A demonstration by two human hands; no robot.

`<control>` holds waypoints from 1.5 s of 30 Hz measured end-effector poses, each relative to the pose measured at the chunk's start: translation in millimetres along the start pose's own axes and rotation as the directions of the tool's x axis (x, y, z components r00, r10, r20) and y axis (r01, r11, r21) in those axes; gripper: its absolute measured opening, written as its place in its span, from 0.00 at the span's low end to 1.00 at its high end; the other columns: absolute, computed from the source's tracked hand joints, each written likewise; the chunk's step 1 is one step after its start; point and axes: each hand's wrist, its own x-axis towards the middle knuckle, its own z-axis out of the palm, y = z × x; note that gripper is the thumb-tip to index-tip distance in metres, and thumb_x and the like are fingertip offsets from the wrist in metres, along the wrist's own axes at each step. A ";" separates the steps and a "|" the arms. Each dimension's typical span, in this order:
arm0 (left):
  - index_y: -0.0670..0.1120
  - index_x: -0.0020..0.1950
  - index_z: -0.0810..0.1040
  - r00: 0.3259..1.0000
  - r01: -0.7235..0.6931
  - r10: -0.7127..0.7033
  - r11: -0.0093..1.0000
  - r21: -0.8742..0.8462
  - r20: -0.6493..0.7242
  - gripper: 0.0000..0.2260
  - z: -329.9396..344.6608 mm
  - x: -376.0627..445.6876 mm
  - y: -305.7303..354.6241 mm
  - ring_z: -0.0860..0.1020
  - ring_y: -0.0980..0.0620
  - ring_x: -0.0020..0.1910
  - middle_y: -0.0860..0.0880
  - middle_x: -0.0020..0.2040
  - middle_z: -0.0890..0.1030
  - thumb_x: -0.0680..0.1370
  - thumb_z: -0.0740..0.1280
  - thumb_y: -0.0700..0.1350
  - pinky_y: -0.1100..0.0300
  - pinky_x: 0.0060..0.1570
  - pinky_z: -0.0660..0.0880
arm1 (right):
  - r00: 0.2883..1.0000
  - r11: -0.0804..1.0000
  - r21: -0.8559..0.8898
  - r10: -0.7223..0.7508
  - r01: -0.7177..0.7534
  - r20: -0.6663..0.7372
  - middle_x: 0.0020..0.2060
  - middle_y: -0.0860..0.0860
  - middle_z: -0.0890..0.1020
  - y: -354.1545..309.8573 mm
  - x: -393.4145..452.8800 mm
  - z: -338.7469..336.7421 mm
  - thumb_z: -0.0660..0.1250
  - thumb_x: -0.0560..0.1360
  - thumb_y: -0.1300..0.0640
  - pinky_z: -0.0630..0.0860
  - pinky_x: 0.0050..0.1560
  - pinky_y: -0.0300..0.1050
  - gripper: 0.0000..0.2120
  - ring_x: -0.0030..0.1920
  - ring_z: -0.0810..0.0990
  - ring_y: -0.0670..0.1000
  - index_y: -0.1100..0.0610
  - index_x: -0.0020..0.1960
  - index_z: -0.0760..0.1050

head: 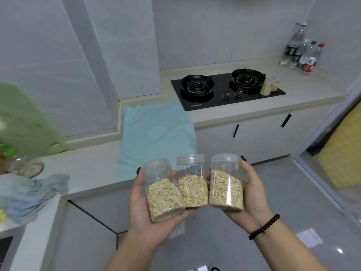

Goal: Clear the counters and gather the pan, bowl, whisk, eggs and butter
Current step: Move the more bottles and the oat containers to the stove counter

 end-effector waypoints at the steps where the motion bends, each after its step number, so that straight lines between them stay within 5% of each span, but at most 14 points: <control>1: 0.43 0.60 0.79 1.000 0.003 -0.003 1.000 0.003 -0.020 0.31 13.2 17.7 -9.1 0.78 0.31 0.58 0.34 0.61 0.79 0.69 0.66 0.66 0.33 0.63 0.68 | 1.000 1.000 0.006 0.008 -0.008 -0.006 0.45 0.62 0.82 -19.6 8.2 -10.5 0.61 0.71 0.36 0.76 0.48 0.55 0.29 0.44 0.82 0.60 0.63 0.49 0.81; 5: 0.44 0.59 0.78 0.999 0.037 -0.037 0.999 -0.012 0.000 0.31 61.6 76.5 -36.1 0.78 0.32 0.59 0.35 0.63 0.78 0.68 0.67 0.67 0.34 0.63 0.68 | 1.000 1.000 -0.016 -0.015 0.015 -0.008 0.47 0.63 0.82 -84.0 33.2 -41.6 0.61 0.71 0.38 0.76 0.48 0.56 0.30 0.45 0.82 0.61 0.63 0.56 0.79; 16: 0.45 0.65 0.76 0.993 0.117 -0.117 0.993 0.014 -0.001 0.36 148.3 223.9 -83.6 0.76 0.30 0.61 0.35 0.63 0.78 0.65 0.68 0.68 0.28 0.63 0.64 | 0.988 0.991 0.023 -0.127 0.130 -0.092 0.48 0.62 0.82 -212.7 102.9 -110.4 0.60 0.72 0.37 0.75 0.55 0.57 0.29 0.48 0.82 0.60 0.62 0.55 0.80; 20: 0.46 0.66 0.75 0.989 0.145 -0.146 0.989 0.034 0.036 0.36 171.8 279.2 -79.6 0.76 0.31 0.62 0.36 0.63 0.78 0.67 0.66 0.69 0.28 0.63 0.65 | 0.990 0.991 0.067 -0.106 0.113 -0.095 0.48 0.62 0.82 -249.8 141.5 -122.5 0.60 0.73 0.37 0.75 0.57 0.57 0.30 0.48 0.82 0.59 0.63 0.45 0.84; 31: 0.42 0.64 0.79 0.963 0.196 -0.219 0.969 0.149 0.156 0.37 260.4 445.9 -54.5 0.74 0.31 0.65 0.35 0.64 0.77 0.67 0.64 0.68 0.26 0.65 0.61 | 0.974 0.972 0.116 -0.188 0.202 -0.124 0.54 0.65 0.80 -371.0 261.2 -136.4 0.62 0.71 0.39 0.74 0.57 0.58 0.28 0.53 0.80 0.62 0.63 0.53 0.81; 39: 0.39 0.56 0.83 0.962 0.193 -0.227 0.958 0.212 0.154 0.37 322.9 535.2 -95.8 0.78 0.29 0.58 0.32 0.60 0.79 0.68 0.59 0.70 0.30 0.60 0.69 | 0.975 0.963 0.170 -0.191 0.209 -0.116 0.59 0.66 0.78 -453.8 305.8 -189.3 0.78 0.55 0.39 0.75 0.58 0.61 0.34 0.60 0.77 0.65 0.62 0.52 0.83; 45: 0.39 0.57 0.82 0.974 0.134 -0.154 0.983 0.127 0.166 0.38 364.5 604.3 -149.8 0.77 0.29 0.58 0.33 0.61 0.79 0.71 0.59 0.71 0.32 0.57 0.71 | 0.962 0.971 0.075 -0.210 0.226 -0.174 0.57 0.66 0.80 -531.9 325.2 -244.1 0.63 0.71 0.39 0.75 0.58 0.59 0.30 0.58 0.78 0.65 0.62 0.63 0.75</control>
